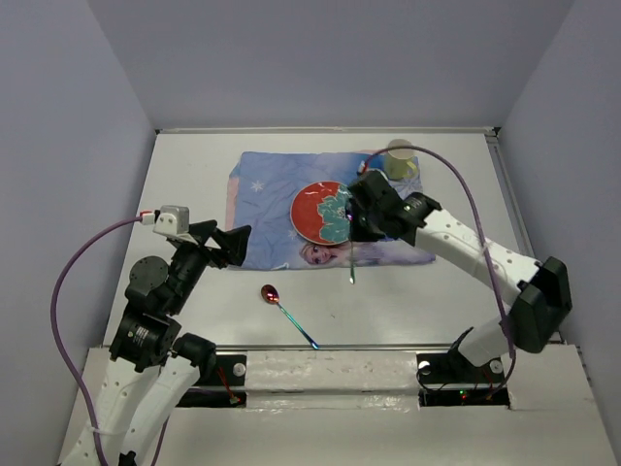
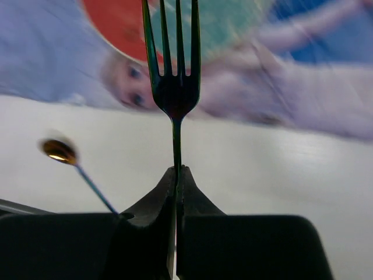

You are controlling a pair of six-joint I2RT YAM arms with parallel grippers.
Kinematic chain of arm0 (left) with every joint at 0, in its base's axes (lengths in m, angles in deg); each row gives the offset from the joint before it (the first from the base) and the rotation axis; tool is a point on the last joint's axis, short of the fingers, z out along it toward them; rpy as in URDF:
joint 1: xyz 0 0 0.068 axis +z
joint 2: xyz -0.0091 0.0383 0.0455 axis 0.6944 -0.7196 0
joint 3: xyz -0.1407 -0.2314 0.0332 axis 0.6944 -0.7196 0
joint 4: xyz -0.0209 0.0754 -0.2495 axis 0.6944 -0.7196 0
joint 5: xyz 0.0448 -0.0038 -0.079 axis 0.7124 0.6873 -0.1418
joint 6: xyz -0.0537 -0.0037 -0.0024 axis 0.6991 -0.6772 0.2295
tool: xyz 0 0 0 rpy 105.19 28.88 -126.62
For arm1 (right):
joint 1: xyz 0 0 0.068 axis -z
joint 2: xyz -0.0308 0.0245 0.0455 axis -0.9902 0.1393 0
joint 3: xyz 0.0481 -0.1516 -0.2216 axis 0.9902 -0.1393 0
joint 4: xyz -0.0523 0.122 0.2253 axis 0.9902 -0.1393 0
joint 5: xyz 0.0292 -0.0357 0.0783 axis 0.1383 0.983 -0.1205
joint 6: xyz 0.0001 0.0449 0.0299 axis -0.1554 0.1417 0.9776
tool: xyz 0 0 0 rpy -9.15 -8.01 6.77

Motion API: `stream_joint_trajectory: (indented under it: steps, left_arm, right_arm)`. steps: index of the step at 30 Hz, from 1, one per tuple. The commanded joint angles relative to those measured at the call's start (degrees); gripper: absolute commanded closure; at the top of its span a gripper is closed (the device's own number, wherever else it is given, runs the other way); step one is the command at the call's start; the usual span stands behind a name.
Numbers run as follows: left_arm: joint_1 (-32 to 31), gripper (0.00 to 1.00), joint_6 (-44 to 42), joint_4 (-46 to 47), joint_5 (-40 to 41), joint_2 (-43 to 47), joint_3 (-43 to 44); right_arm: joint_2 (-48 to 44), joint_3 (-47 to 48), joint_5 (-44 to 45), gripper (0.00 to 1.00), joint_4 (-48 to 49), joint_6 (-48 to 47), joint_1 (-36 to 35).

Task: Set the dinner table for one person

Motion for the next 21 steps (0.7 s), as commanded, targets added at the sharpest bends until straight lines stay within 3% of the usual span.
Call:
stream_joint_trajectory:
  steps: [1,4,10,15,21]
  left_arm:
    - [0.9,0.01,0.05,-0.54,7.74,-0.06,0.75]
    - [1.43,0.01,0.4,-1.07,10.49,0.03,1.1]
    - [1.78,0.01,0.58,-0.89,10.06,-0.5,0.92]
    - [1.78,0.01,0.67,-0.37,8.39,-0.77,0.83]
    - [1.78,0.01,0.67,-0.1,7.68,-0.59,0.83]
  right_arm:
    - [14.66,18.09,-1.9,1.0,12.23,-4.47,-0.7]
    - [24.45,32.33,-6.38,1.0,14.36,-3.78,-1.22]
    - [43.1,49.95,-8.15,1.0,14.18,0.01,-3.68]
    - [51.1,56.11,-9.2,1.0,13.48,1.59,-4.3]
    - [56.03,57.1,-8.15,1.0,13.57,3.96,-4.3]
